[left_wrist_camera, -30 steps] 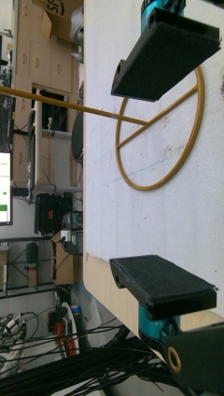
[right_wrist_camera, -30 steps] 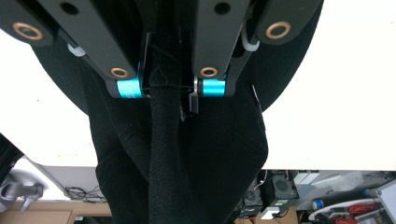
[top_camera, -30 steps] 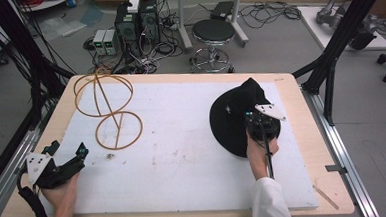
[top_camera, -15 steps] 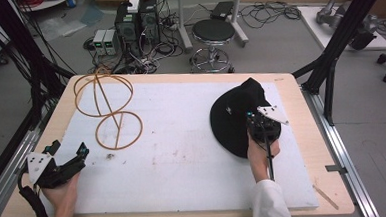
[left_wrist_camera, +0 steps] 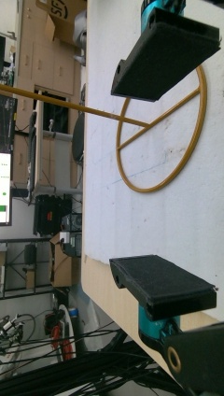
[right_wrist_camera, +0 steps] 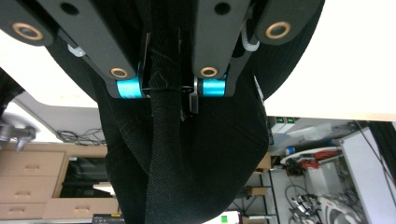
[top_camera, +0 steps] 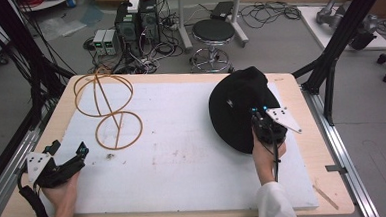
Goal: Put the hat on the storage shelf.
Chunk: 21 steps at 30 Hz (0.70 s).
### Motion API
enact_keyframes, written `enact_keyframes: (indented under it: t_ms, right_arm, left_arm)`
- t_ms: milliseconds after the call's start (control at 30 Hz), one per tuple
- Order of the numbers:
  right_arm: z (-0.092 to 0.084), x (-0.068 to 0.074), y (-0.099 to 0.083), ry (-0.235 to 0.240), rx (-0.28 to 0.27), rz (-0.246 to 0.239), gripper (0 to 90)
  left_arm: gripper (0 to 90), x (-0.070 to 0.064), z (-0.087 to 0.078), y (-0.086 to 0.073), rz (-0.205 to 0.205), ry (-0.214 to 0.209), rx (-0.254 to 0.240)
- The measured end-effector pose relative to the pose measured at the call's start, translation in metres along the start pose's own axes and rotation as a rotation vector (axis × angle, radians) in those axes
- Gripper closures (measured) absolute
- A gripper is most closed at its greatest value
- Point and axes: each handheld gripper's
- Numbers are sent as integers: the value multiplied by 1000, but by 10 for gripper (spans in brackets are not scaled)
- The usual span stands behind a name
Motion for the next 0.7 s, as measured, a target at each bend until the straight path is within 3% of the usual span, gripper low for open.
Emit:
enact_keyframes:
  t_ms: [300,700]
  right_arm:
    - [-8,-1,9,21,-48,-17,865]
    - [-19,2,42,50,-119,-45,865]
  left_arm:
    - [150,-1,-2,-1,-1,-1,0]
    - [150,-3,-14,-2,-2,-4,-5]
Point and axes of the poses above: each handheld gripper's, and its own axes: z roughly forward along the jaws, y roughly out of its top, x roughly to its left, and after that the axes turned 11 degrees about -z, right-handed
